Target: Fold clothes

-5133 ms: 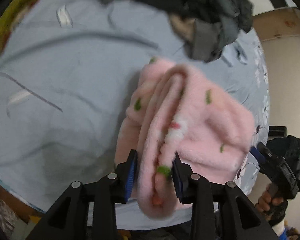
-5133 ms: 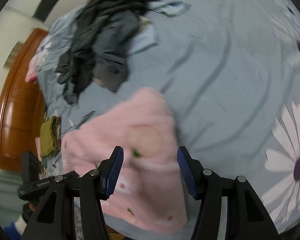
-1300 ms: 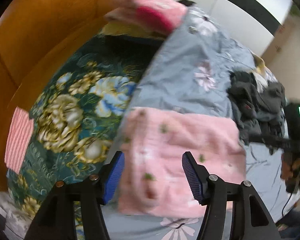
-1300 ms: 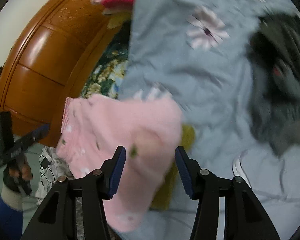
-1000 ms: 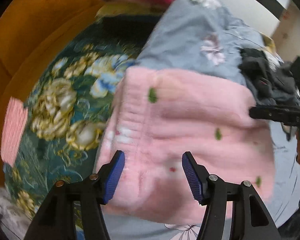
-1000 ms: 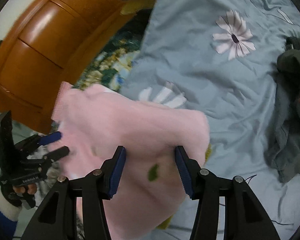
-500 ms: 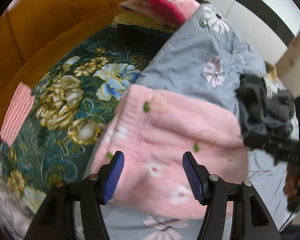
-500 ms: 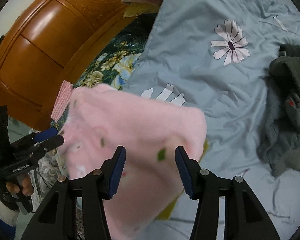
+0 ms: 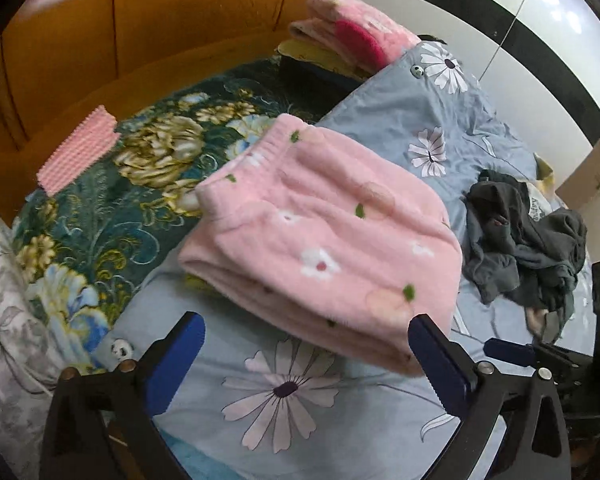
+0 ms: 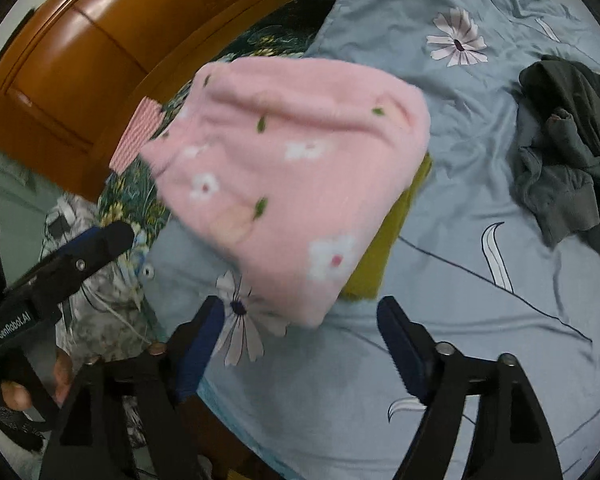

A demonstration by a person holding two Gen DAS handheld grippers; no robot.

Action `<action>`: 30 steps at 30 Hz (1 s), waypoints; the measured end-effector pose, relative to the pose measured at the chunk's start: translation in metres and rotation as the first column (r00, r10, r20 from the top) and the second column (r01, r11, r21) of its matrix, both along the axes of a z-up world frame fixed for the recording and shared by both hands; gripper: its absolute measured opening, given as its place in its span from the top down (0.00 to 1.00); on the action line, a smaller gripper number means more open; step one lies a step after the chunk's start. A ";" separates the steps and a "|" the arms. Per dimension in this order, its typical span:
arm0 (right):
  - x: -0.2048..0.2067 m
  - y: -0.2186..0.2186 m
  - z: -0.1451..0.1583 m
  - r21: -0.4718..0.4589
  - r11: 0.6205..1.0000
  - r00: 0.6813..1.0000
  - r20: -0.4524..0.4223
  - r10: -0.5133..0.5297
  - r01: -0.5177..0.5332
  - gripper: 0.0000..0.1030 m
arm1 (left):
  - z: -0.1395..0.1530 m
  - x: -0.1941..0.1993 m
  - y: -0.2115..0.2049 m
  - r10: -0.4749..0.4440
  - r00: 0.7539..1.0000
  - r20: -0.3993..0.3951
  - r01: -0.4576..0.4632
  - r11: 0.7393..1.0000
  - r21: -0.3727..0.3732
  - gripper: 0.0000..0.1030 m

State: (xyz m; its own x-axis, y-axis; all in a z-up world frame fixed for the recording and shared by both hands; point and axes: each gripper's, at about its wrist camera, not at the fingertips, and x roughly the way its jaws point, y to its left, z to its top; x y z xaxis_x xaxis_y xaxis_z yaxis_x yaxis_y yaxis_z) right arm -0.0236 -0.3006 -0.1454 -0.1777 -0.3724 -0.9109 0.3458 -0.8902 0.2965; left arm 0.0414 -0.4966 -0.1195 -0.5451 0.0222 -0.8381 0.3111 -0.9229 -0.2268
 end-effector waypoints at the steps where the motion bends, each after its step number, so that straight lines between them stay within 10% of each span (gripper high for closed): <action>1: 0.004 -0.001 0.001 0.007 1.000 1.000 -0.007 0.007 -0.007 0.17 | 0.002 0.003 0.002 0.002 1.000 0.005 -0.002 1.000 -0.015 0.00; 6: 0.021 -0.006 0.013 0.020 0.999 0.998 -0.052 0.037 -0.036 0.00 | 0.005 0.016 0.004 0.042 0.998 0.040 -0.039 0.996 -0.074 0.00; 30: 0.047 -0.010 0.040 0.141 0.986 0.983 -0.148 0.108 -0.087 0.00 | 0.005 0.035 0.007 0.121 0.991 0.056 -0.115 0.987 -0.112 0.00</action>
State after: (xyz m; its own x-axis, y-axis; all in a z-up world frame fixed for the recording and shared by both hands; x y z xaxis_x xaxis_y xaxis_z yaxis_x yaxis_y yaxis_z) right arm 0.0229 -0.3106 -0.1057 -0.2889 -0.2715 -0.9181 0.4649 -0.8781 0.1134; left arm 0.0763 -0.4897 -0.1144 -0.4854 -0.1323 -0.8642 0.4296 -0.8970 -0.1040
